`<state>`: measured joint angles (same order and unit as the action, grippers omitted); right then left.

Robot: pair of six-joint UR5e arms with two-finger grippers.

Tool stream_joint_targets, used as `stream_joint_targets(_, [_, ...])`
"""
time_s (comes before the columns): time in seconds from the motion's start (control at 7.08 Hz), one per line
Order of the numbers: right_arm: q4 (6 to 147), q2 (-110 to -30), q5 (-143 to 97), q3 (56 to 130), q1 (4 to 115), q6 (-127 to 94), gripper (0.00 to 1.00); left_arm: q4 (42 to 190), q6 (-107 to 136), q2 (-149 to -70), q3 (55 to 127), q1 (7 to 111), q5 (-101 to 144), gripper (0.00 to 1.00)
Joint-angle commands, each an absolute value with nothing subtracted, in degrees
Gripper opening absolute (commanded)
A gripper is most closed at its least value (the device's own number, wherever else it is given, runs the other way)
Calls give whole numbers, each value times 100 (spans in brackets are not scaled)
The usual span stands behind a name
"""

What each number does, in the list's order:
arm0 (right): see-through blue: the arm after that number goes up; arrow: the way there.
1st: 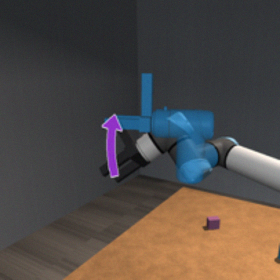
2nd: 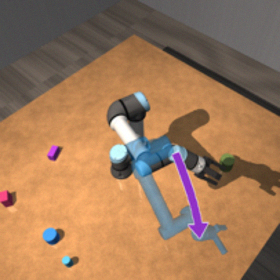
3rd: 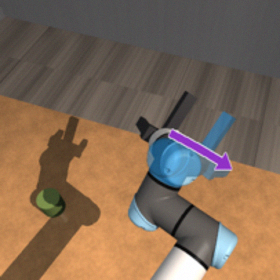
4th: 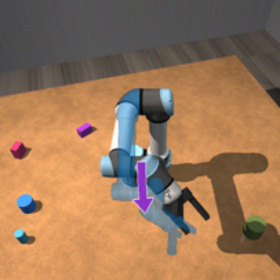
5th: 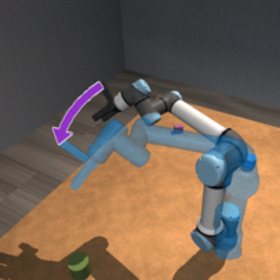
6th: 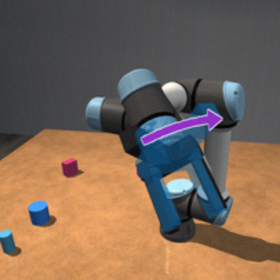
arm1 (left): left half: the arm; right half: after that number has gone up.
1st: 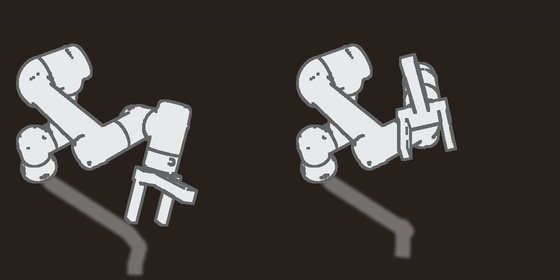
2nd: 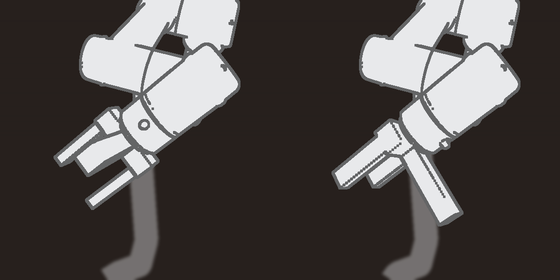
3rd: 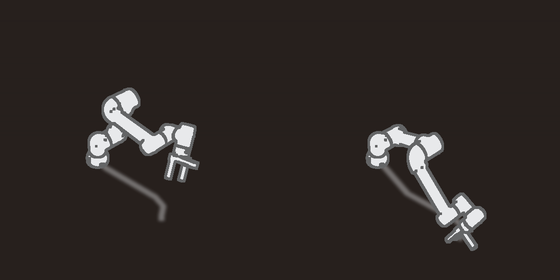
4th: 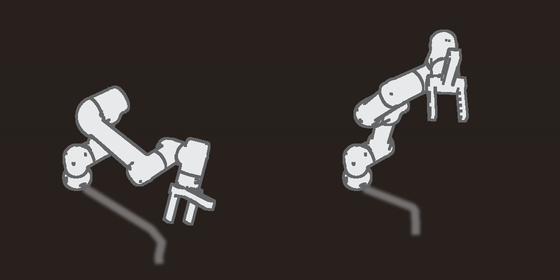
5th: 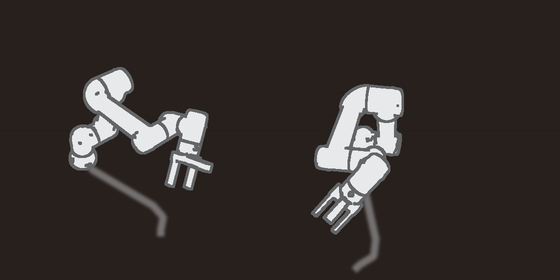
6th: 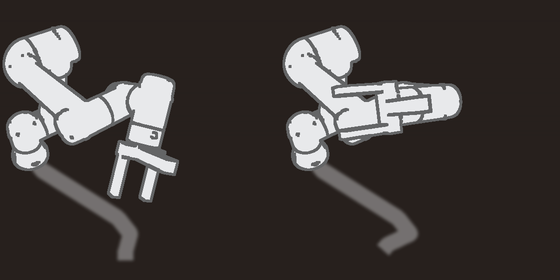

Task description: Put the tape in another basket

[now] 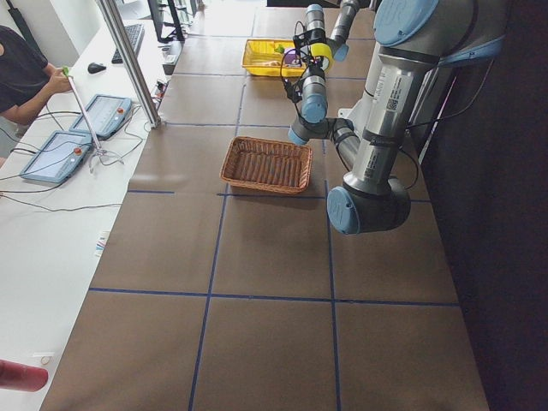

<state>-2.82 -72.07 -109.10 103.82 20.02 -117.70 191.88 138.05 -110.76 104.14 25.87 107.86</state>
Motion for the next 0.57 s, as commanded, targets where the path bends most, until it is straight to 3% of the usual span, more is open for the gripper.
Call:
stream_joint_targets(0.0, [-281, -7216, -10916, 10371, 1899, -11769, 0, 19187, 13860, -11136, 10406, 2584, 10582, 100])
stream_joint_targets(0.42, [-281, -7207, -10907, 10371, 1872, -11769, 0, 19178, 13860, -11249, 10319, 2462, 10521, 100])
